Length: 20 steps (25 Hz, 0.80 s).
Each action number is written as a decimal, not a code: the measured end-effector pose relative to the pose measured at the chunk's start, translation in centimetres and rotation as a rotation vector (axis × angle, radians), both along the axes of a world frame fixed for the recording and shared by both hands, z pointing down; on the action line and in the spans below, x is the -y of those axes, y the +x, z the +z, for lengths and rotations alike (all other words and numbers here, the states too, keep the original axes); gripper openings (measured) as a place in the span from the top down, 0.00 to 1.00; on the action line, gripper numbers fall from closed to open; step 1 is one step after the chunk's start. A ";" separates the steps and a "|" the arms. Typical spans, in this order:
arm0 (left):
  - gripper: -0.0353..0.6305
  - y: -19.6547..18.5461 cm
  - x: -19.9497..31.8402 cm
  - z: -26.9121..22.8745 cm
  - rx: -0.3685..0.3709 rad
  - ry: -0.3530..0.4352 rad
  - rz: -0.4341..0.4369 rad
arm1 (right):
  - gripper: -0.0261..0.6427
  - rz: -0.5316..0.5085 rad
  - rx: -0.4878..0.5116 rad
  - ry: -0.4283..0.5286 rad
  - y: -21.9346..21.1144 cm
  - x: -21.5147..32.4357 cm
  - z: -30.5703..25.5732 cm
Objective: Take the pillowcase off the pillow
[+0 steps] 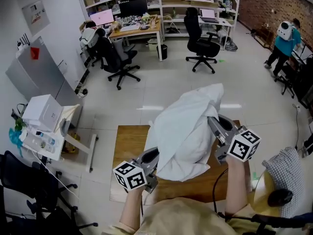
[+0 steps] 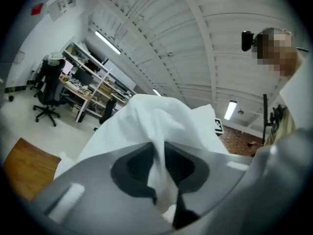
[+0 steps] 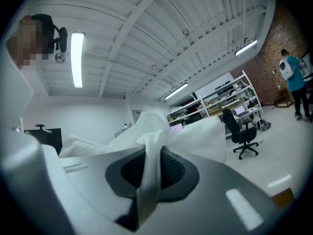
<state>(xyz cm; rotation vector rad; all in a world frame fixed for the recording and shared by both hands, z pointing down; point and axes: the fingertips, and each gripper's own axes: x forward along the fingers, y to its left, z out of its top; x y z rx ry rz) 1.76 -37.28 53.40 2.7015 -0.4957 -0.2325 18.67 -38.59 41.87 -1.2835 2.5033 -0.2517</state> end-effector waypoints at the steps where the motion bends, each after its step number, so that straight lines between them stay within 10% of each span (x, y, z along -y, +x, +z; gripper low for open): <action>1: 0.93 -0.1 0.8 1.0 -0.018 -0.032 -0.037 | 0.92 -0.004 0.002 -0.001 -0.1 0.0 0.1; 6: 0.94 -3.9 6.6 14.9 0.183 -0.198 -0.289 | 0.93 -0.053 0.025 0.017 -0.1 -0.5 -0.4; 10: 0.94 -1.2 7.8 22.9 0.263 -0.288 -0.241 | 0.93 -0.120 -0.096 0.021 -1.8 -0.6 0.6; 13: 0.93 -1.6 7.5 19.8 0.264 -0.224 -0.247 | 0.94 -0.124 -0.064 0.026 -1.4 -0.5 0.2; 20: 0.49 -7.5 6.8 3.2 0.292 0.078 -0.217 | 0.93 -0.204 -0.178 0.174 -3.8 -3.2 -0.3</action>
